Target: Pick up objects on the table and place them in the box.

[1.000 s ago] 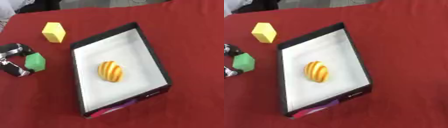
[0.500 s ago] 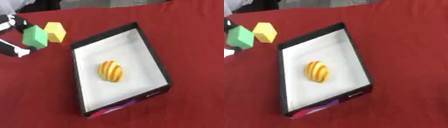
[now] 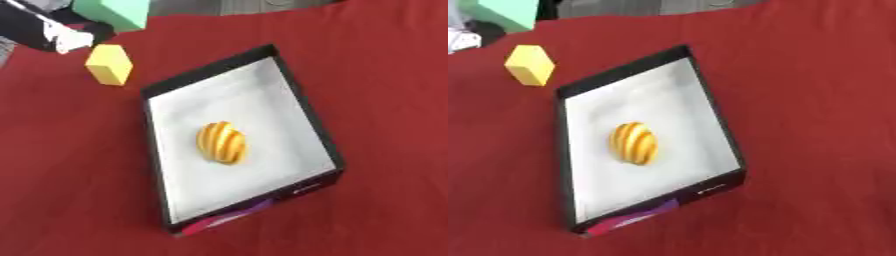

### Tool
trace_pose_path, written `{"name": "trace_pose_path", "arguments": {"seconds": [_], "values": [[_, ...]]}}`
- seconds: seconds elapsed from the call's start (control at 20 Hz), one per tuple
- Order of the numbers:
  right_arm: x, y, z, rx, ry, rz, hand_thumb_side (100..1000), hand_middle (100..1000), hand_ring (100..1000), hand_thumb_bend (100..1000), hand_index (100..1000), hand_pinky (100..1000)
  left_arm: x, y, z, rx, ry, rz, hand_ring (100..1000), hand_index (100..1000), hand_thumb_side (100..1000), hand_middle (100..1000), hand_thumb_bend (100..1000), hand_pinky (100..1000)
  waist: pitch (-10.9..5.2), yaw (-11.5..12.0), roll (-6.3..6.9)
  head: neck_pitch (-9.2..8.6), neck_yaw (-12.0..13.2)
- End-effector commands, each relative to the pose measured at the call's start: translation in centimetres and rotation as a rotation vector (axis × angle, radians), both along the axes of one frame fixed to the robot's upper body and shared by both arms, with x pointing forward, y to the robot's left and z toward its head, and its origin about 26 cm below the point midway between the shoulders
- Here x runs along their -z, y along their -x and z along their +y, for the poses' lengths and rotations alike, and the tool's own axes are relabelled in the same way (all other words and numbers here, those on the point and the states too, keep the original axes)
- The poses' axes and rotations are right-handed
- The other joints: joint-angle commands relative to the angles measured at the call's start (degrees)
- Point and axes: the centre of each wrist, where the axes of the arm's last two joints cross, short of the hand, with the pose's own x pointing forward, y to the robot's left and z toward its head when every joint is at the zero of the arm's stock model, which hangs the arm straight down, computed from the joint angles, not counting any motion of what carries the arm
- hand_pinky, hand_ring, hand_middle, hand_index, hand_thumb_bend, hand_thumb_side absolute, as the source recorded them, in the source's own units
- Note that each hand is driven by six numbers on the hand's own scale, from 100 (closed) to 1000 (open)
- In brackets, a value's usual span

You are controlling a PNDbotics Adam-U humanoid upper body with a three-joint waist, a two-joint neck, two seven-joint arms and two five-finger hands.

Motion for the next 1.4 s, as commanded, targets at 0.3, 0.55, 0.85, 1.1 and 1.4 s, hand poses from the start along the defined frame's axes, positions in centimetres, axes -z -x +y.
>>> {"name": "trace_pose_path", "arguments": {"seconds": [0.3,0.55,0.85,1.1,1.4], "values": [[-1.8,0.2,-1.0,0.030,-0.004,-0.079,491,728,1000,100,810,966,2.5,-3.6,-4.4,0.035,-0.248,0.077,672,690,100,623,415,722,-2.40,-0.79,0.31,-0.16,0.45],[-2.1,0.0,-1.0,0.012,-0.006,-0.087,490,727,1000,100,810,966,6.0,-6.2,-6.4,0.044,-0.360,0.142,674,699,100,633,378,717,-2.39,-1.37,0.48,-0.36,0.44],[-2.2,-0.1,-1.0,-0.001,-0.003,-0.083,489,726,1000,100,809,966,8.6,-7.8,-7.6,0.056,-0.420,0.184,743,805,128,723,429,766,-2.42,-1.60,0.57,-0.23,0.65],[-2.1,0.0,-0.9,-0.003,-0.001,-0.077,485,725,1000,100,809,966,9.2,-8.3,-7.1,0.015,-0.436,0.176,851,924,499,844,648,864,-2.44,-1.36,0.54,0.11,0.82],[-1.7,0.1,-0.9,0.001,0.000,-0.065,482,725,1000,100,808,966,8.1,-7.9,-6.7,-0.010,-0.329,0.128,859,930,546,852,641,869,-2.42,-0.76,0.27,0.24,0.85]]}}
